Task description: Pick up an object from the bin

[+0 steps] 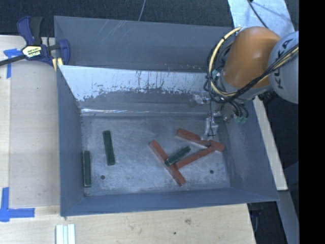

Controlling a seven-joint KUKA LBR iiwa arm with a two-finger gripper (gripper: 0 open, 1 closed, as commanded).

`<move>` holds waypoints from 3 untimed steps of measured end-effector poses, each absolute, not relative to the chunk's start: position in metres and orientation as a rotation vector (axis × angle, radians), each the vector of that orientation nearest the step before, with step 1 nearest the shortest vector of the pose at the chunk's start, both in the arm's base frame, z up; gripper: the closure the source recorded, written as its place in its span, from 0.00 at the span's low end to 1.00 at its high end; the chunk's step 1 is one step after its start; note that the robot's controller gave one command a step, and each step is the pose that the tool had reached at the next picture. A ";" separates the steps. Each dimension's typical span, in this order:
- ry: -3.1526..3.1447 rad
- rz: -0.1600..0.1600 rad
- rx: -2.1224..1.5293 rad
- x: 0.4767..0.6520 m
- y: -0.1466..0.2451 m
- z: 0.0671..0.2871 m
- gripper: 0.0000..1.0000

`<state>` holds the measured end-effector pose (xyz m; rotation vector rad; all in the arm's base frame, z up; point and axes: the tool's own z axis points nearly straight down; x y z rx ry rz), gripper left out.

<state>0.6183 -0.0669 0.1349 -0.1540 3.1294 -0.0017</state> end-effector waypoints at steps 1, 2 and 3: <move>3.130 -0.001 -0.197 0.571 -0.069 0.076 0.00; 3.138 0.001 -0.031 0.587 -0.096 0.074 1.00; 3.138 0.001 -0.031 0.587 -0.096 0.074 1.00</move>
Offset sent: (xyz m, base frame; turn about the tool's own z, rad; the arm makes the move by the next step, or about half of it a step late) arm -0.0339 -0.0291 -0.0649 0.0803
